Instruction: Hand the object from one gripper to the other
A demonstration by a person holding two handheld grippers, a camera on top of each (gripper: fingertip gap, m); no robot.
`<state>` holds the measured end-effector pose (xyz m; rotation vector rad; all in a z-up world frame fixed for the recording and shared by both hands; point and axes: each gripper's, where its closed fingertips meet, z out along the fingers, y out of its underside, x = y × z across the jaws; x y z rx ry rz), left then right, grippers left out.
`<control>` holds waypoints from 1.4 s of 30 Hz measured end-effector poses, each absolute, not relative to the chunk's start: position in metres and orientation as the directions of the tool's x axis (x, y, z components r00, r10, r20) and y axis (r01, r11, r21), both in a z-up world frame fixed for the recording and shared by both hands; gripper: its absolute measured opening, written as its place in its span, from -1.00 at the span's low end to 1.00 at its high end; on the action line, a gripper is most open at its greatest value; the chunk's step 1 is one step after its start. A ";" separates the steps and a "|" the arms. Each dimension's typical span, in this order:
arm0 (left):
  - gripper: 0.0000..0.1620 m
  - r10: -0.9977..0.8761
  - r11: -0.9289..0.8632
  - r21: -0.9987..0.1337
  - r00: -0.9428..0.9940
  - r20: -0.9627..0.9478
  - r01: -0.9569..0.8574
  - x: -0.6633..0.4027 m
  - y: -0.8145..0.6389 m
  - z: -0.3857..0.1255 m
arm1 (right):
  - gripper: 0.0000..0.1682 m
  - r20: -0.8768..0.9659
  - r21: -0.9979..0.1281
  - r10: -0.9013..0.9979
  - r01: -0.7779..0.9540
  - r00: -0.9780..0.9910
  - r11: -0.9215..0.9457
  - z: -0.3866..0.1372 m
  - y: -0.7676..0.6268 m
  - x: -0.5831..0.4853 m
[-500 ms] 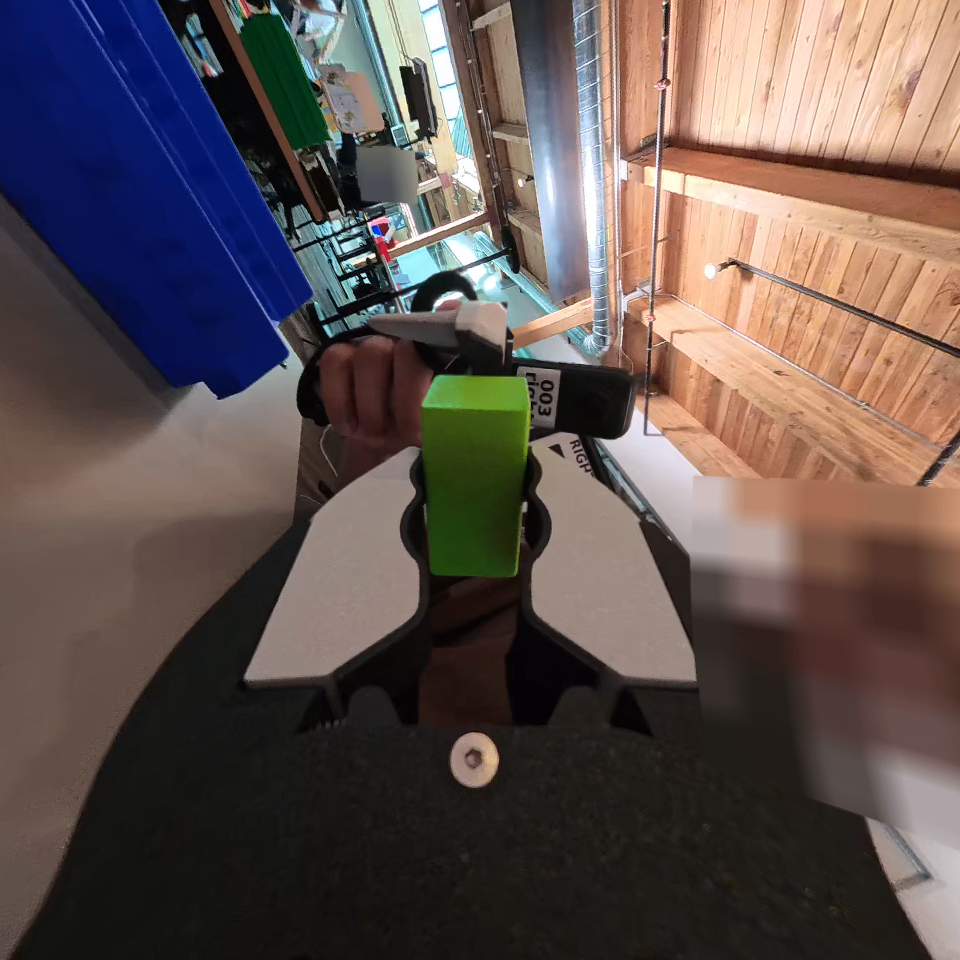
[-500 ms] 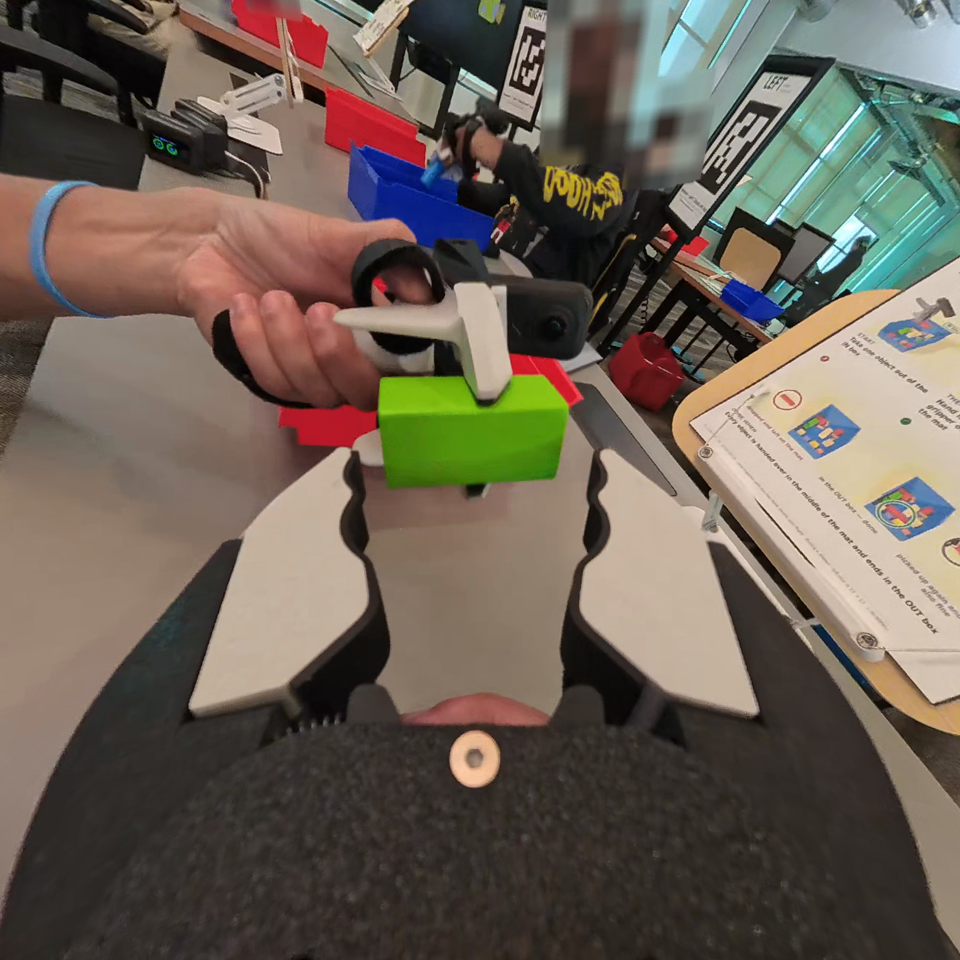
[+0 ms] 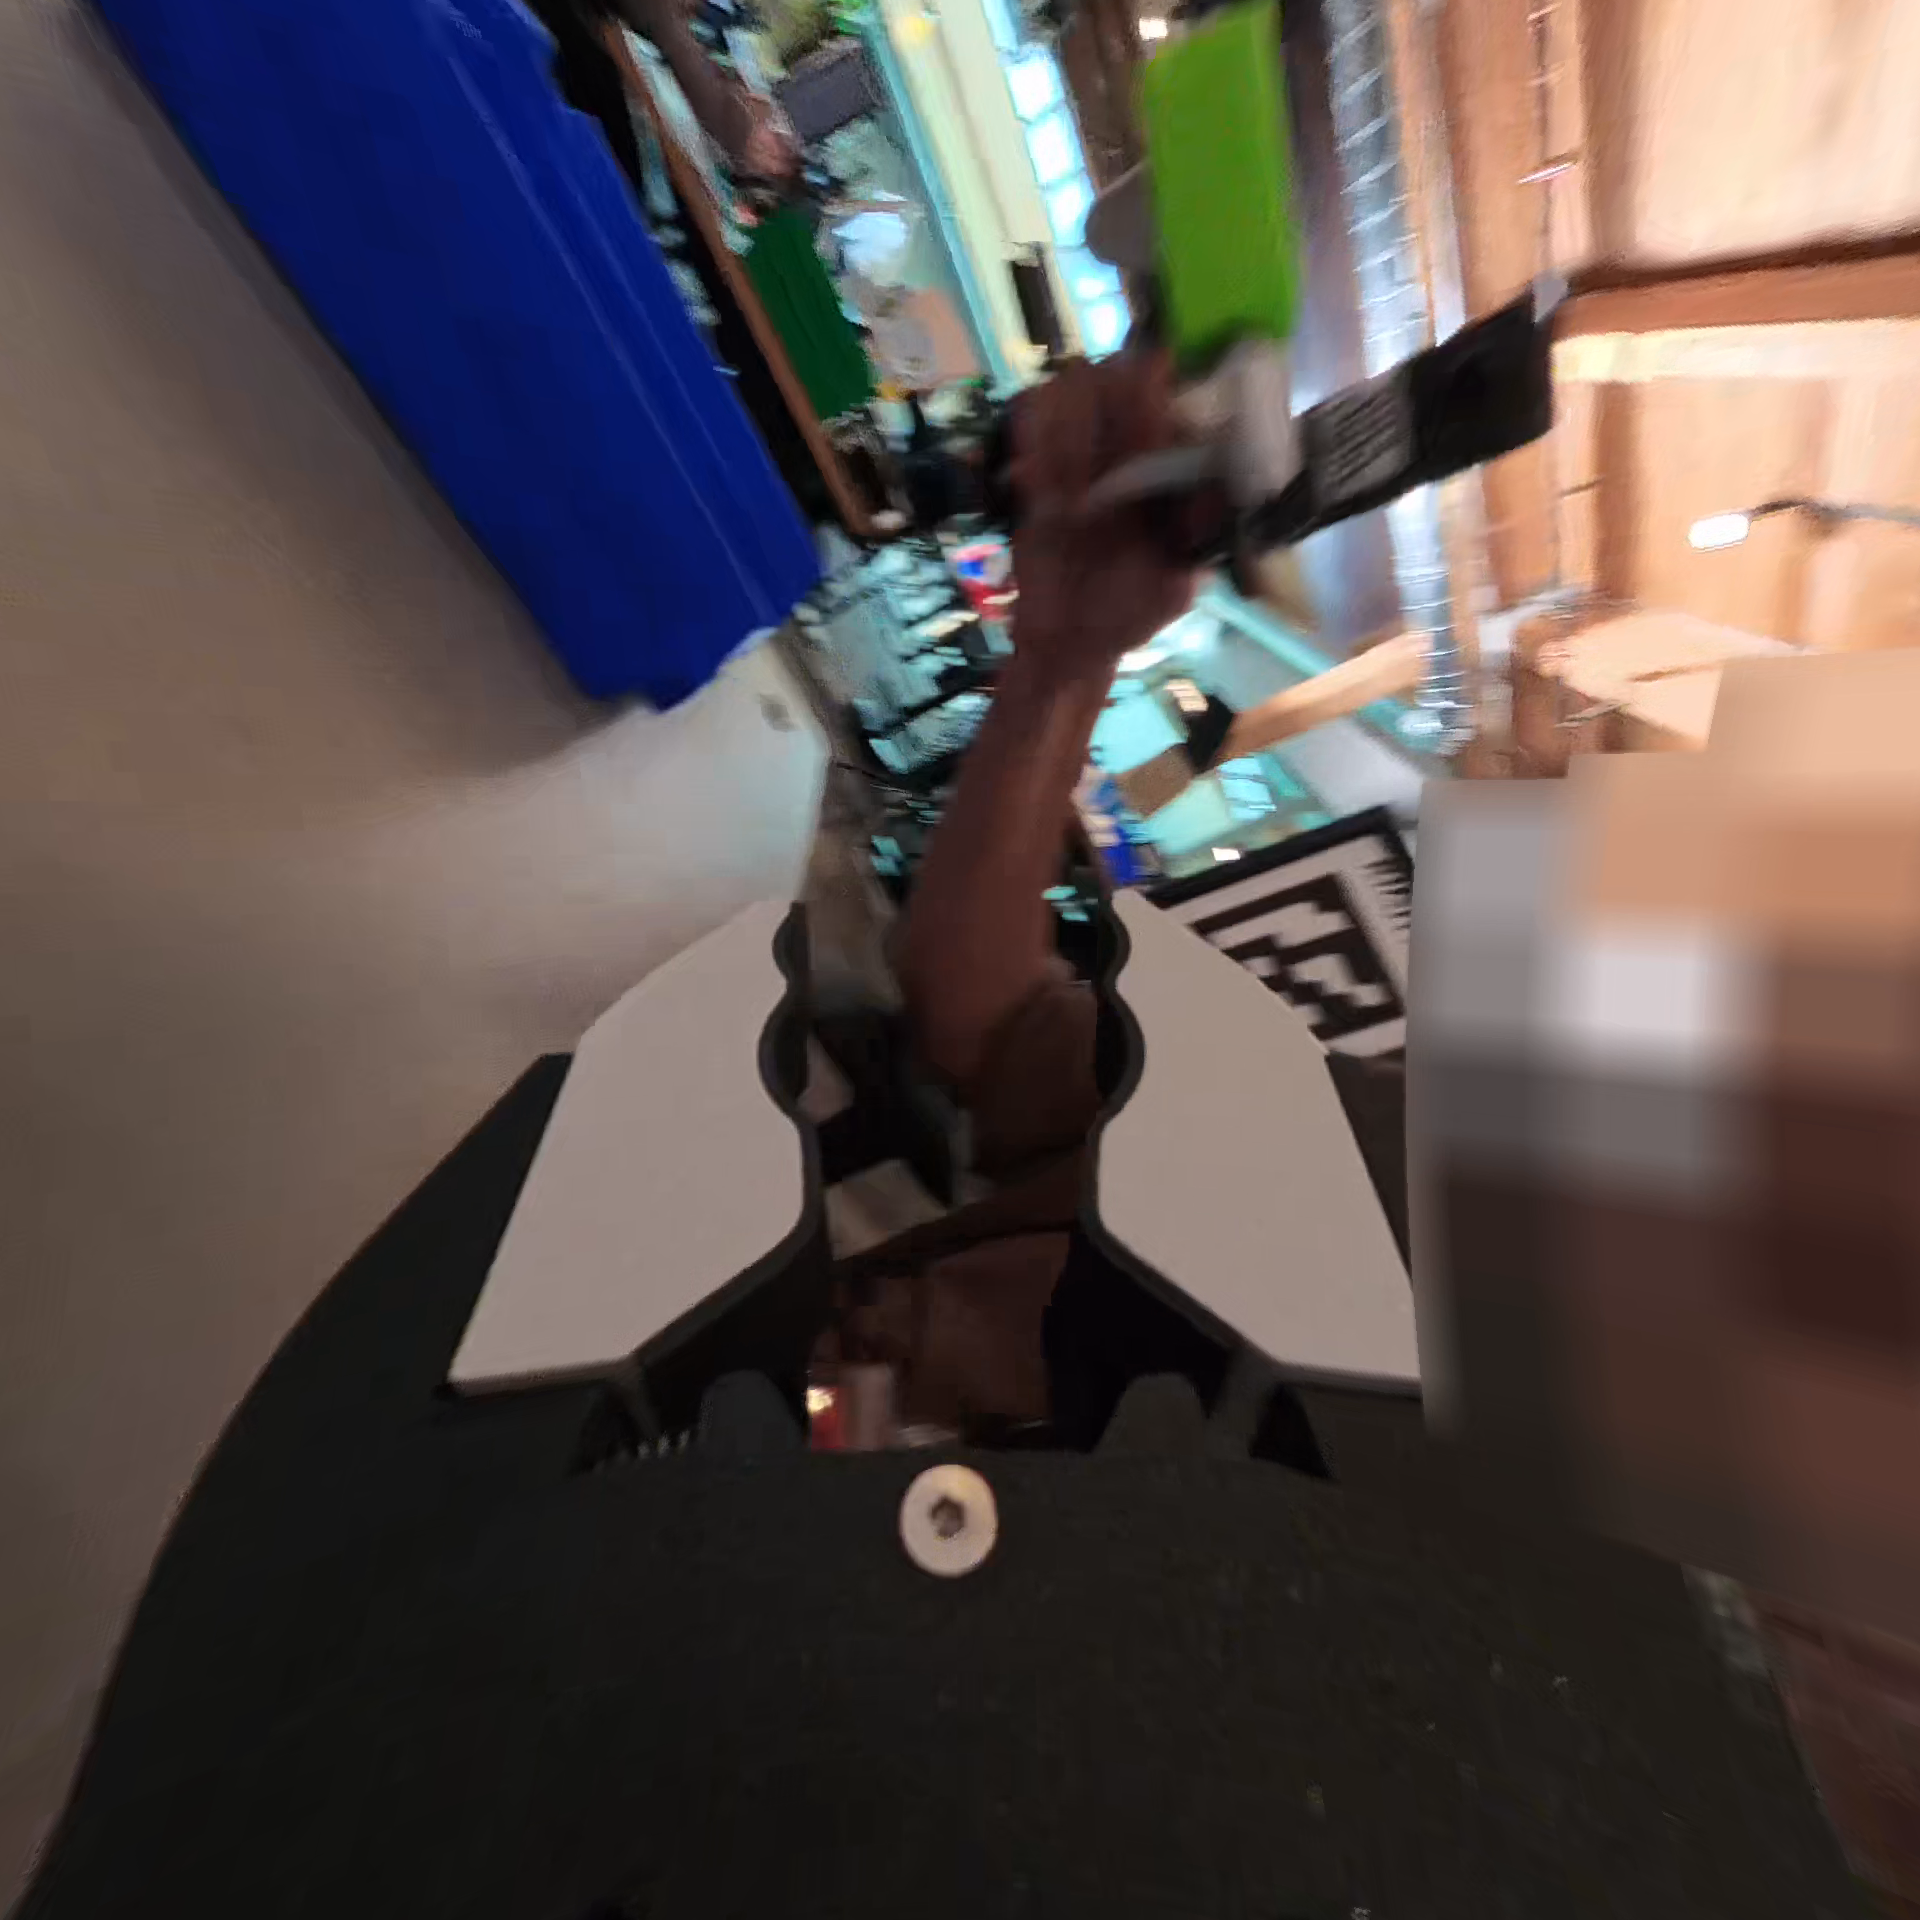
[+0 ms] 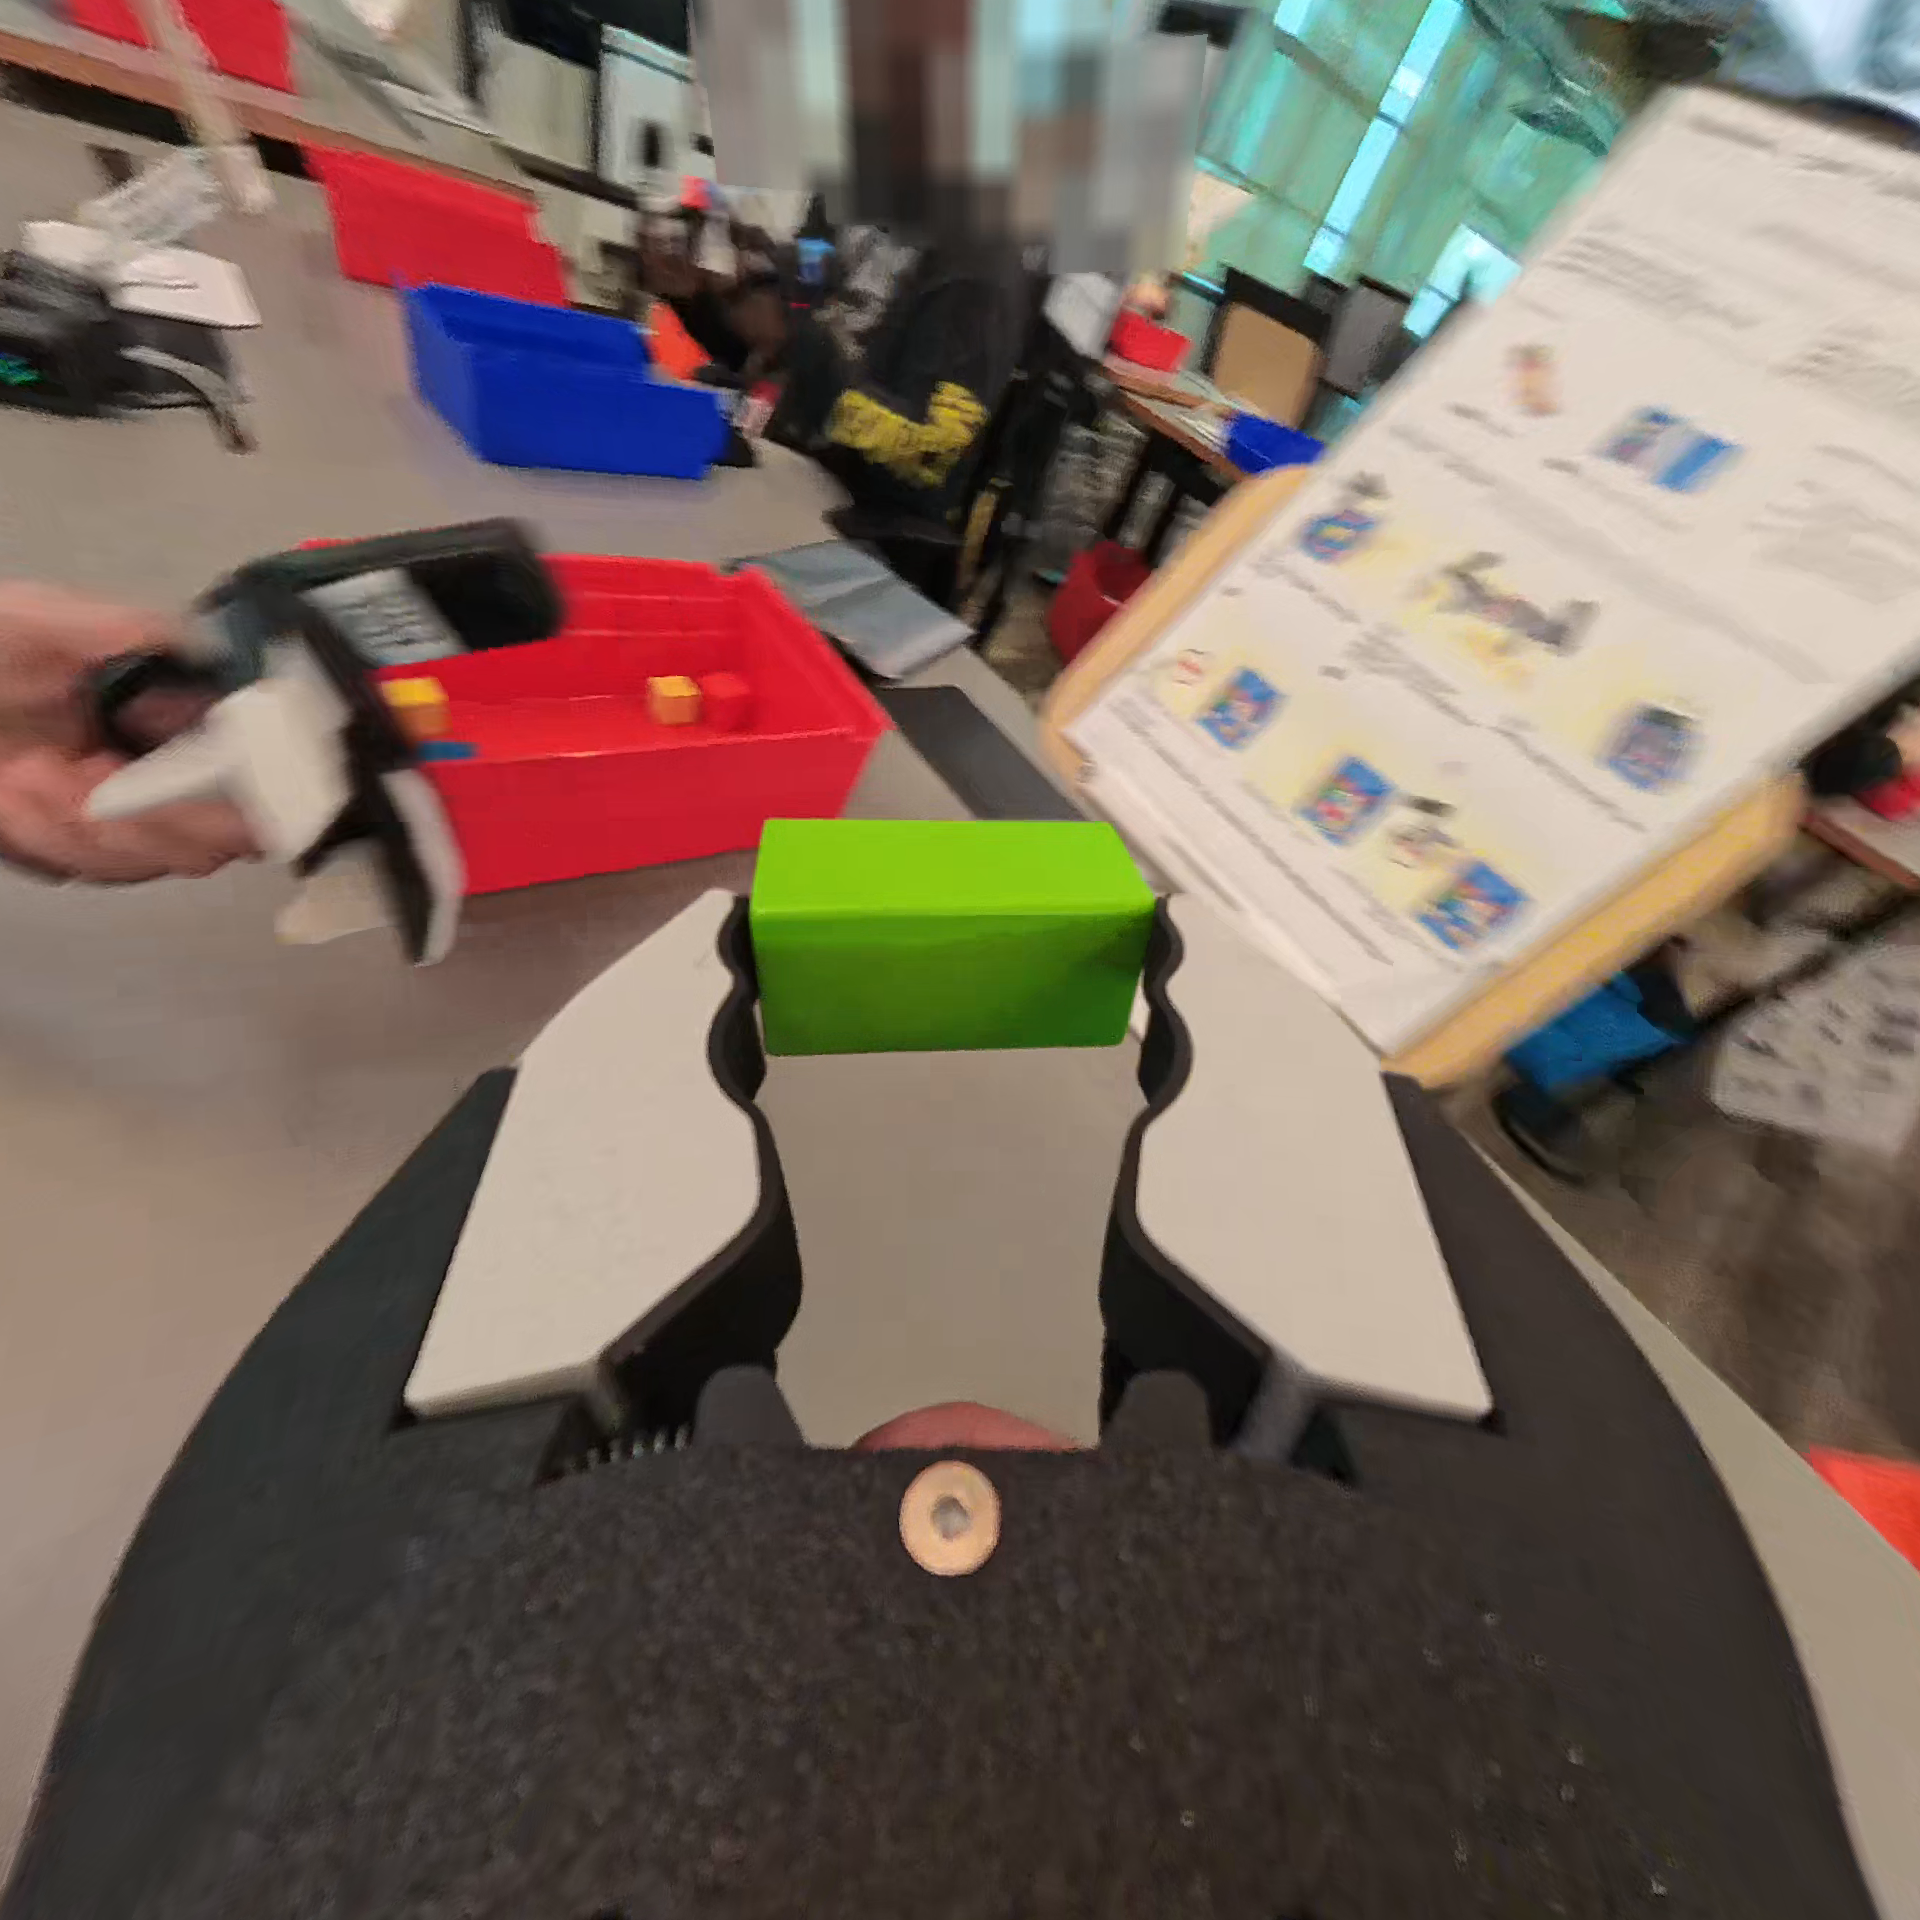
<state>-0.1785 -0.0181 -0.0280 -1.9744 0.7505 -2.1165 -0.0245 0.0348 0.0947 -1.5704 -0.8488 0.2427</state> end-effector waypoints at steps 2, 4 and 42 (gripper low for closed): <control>-0.39 -0.576 -0.804 -0.558 0.038 0.816 -0.206 -0.192 -0.032 -0.061 | -0.16 0.280 -0.931 0.520 0.361 0.807 -0.059 0.122 0.033 0.037; -0.42 -0.652 -0.756 -0.622 0.162 0.740 -0.203 -0.204 -0.044 -0.089 | -0.15 0.242 -0.936 0.334 0.310 0.911 -0.166 0.126 0.032 0.102; -0.46 -0.720 -0.688 -0.650 0.189 0.668 -0.323 -0.215 -0.073 -0.136 | -0.16 0.141 -0.204 0.638 0.653 0.757 -0.730 -0.177 0.060 0.174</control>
